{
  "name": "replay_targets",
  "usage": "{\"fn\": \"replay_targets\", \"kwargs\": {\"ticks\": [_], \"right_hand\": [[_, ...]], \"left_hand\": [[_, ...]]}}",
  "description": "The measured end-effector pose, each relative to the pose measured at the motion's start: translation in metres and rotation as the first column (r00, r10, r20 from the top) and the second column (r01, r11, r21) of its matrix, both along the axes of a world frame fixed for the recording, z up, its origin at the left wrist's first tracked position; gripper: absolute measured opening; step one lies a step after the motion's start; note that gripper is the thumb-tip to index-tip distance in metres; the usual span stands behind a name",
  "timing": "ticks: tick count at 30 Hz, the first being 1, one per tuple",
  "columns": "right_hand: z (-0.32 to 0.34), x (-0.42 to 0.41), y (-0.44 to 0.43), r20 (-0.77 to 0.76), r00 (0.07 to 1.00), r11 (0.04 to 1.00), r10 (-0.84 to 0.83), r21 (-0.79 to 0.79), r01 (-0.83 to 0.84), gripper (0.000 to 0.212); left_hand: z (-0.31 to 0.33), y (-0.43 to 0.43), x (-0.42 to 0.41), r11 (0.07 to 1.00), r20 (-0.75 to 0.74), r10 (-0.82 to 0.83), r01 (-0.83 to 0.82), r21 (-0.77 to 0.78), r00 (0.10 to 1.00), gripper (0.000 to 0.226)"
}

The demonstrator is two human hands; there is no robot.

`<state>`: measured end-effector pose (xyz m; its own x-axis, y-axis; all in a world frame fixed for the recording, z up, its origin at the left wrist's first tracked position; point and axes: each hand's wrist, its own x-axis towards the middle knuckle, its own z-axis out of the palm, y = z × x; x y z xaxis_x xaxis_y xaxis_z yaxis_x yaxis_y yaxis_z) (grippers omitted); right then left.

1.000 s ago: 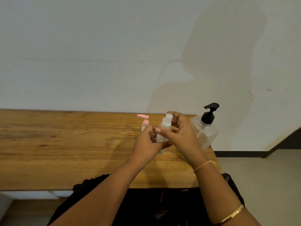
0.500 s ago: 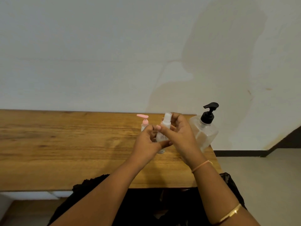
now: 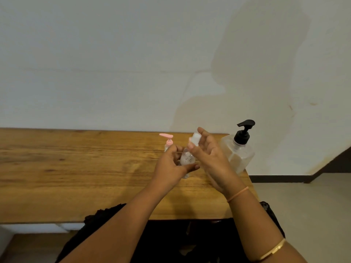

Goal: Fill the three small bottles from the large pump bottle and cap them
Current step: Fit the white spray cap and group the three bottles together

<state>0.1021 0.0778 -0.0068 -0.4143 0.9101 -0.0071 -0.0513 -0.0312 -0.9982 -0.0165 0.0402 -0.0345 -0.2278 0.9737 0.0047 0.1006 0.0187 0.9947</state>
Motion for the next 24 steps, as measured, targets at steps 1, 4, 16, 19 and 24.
{"fn": "replay_targets", "kwargs": {"ticks": [1,4,16,19,24], "right_hand": [[0.001,0.003,0.001,-0.061,0.996,0.998,0.060,-0.023,-0.061,0.068],[0.004,0.005,0.002,-0.117,0.992,0.998,0.037,0.060,-0.030,0.026],[0.005,0.005,0.002,-0.127,0.991,0.999,0.052,0.019,-0.050,0.034],[0.003,-0.002,0.002,0.006,0.987,0.977,-0.158,0.143,0.156,0.020],[0.004,-0.008,0.001,0.053,0.976,0.967,-0.209,0.161,0.198,0.024]], "left_hand": [[0.000,0.000,0.000,1.000,0.002,0.001,-0.001,-0.001,1.000,0.039],[-0.001,0.000,-0.001,1.000,-0.004,0.002,-0.002,0.007,1.000,0.038],[-0.002,0.000,-0.001,1.000,0.012,-0.003,0.003,0.015,1.000,0.038],[-0.006,0.002,0.000,1.000,-0.011,0.003,-0.003,0.016,1.000,0.041],[-0.006,0.003,-0.004,1.000,0.012,0.008,-0.009,0.011,1.000,0.043]]}}
